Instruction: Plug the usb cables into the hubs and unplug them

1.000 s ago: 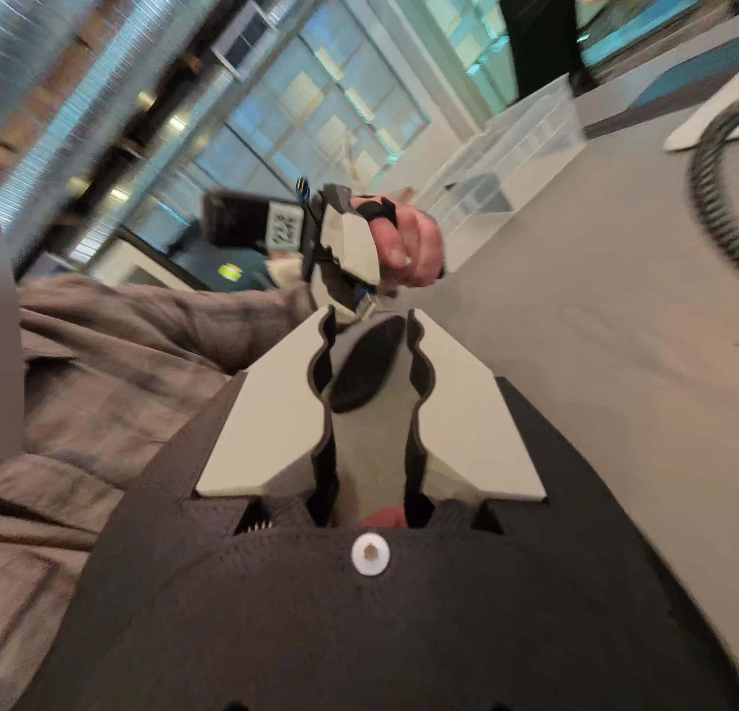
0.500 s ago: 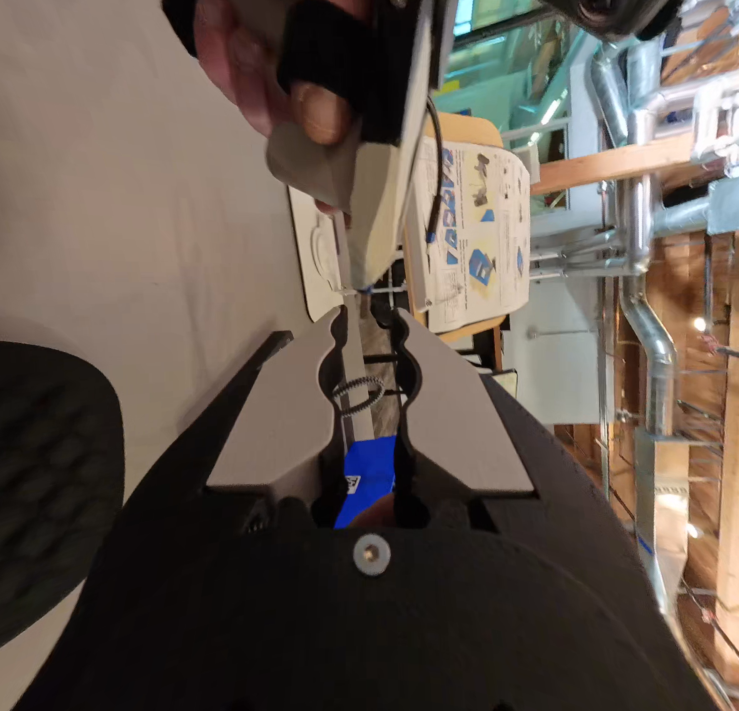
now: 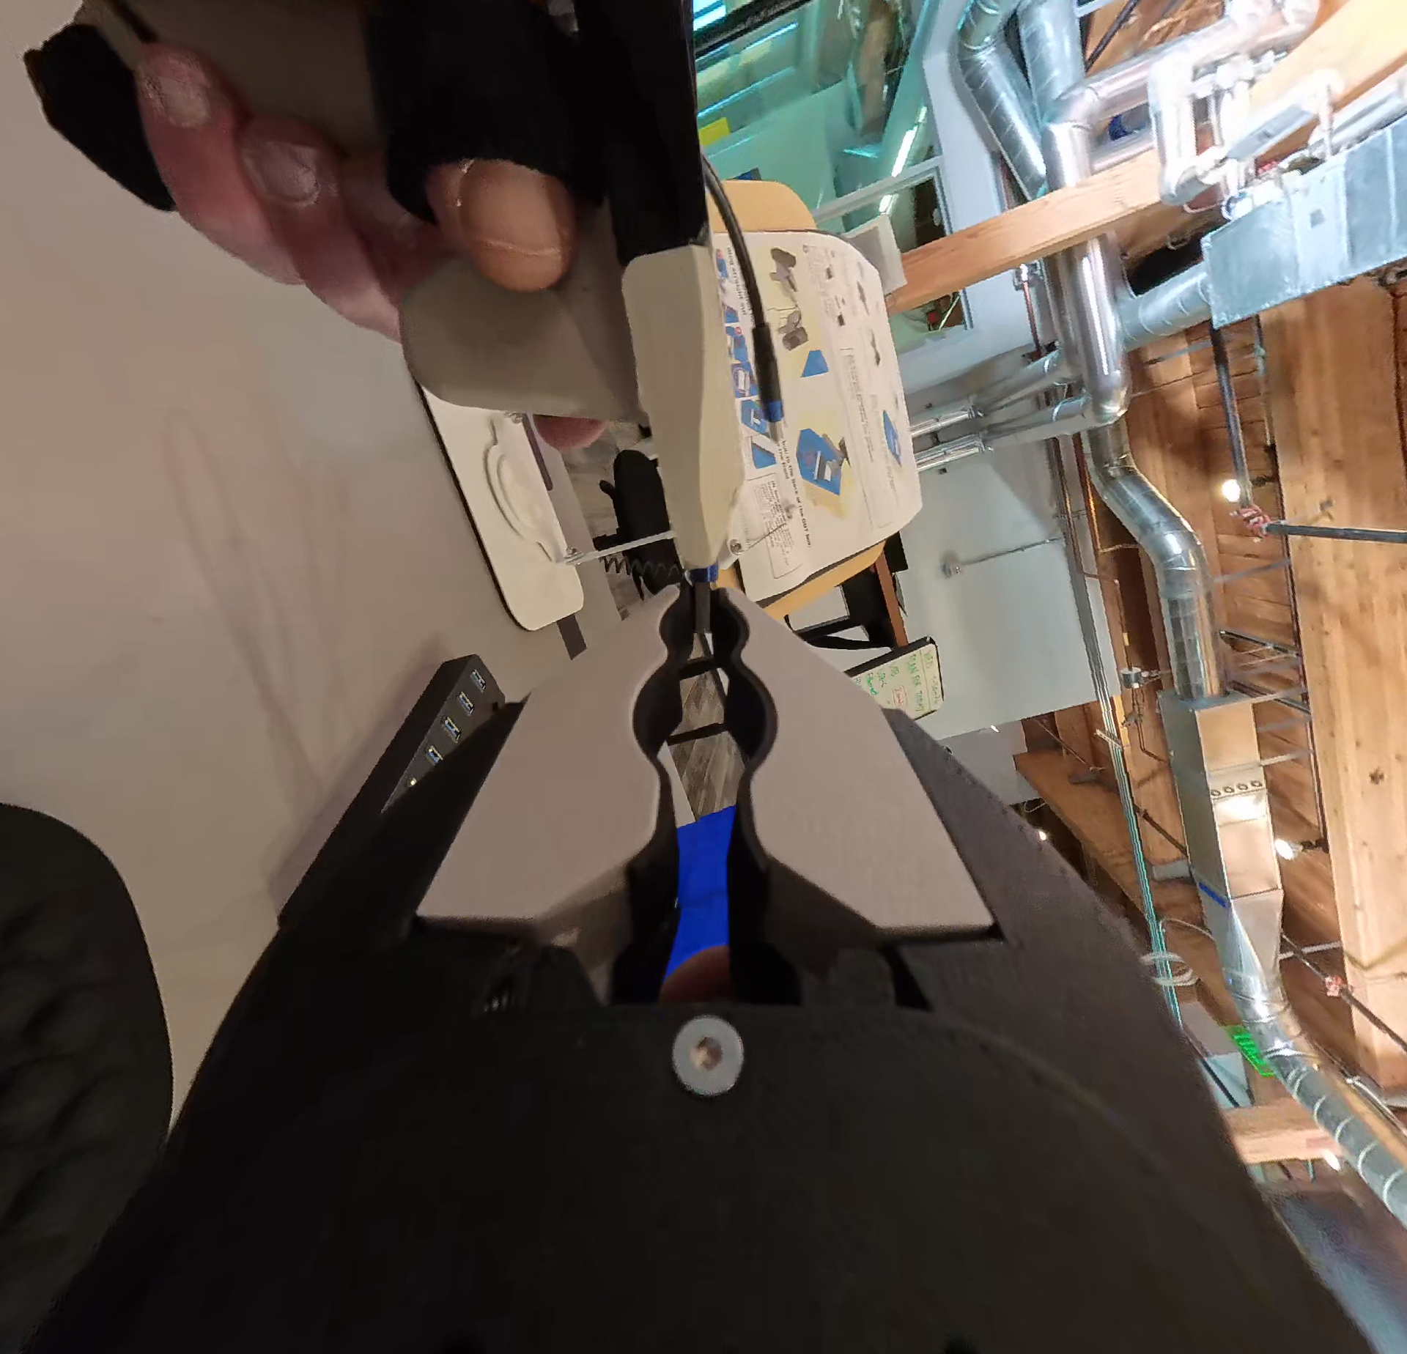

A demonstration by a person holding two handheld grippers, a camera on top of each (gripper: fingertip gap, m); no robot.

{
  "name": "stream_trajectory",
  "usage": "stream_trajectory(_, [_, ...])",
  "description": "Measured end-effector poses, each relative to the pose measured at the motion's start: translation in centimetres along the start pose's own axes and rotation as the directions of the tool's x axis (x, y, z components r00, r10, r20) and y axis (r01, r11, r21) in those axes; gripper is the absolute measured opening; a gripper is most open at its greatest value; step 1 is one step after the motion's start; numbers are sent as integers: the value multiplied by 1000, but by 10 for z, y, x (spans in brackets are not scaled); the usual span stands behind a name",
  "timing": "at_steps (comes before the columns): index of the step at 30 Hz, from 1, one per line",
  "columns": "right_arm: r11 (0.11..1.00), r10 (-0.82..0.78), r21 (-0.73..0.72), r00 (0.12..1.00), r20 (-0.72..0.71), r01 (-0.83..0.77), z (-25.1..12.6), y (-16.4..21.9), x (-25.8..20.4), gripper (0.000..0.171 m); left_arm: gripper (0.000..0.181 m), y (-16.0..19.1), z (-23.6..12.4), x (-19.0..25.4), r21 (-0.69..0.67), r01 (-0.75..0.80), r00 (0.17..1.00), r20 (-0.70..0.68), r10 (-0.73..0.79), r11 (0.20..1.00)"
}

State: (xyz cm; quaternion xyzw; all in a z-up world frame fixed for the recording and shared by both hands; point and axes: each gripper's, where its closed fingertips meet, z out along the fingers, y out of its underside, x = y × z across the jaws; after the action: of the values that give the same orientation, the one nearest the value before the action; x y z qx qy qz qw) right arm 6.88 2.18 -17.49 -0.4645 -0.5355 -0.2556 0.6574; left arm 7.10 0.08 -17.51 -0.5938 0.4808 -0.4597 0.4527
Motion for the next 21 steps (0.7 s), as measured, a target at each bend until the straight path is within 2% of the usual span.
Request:
stream_trajectory(6, [997,78,7,997,-12,-78,1,0,5,2,15,-11,1,-4,122,14,1000,25,-17,992])
stream_trajectory(15, [995,103,23,994,-27,-102,2,1,11,3,15,-16,3,-5,131,-47,998,56,40,990])
stream_trajectory(16, [994,108,28,994,-29,-107,2,1,14,19,15,-19,3,-6,131,-54,997,56,47,990])
stream_trajectory(17, [993,112,27,993,-33,-111,1,3,19,28,15,-24,2,-10,135,-63,996,72,54,989])
stream_trajectory(19, [992,130,6,991,-22,-130,-3,13,32,23,15,-37,-2,-20,150,-109,990,109,94,983])
stream_trajectory(21, [983,180,-44,982,54,-178,-10,30,39,21,15,-54,-9,-33,173,-141,982,148,116,975])
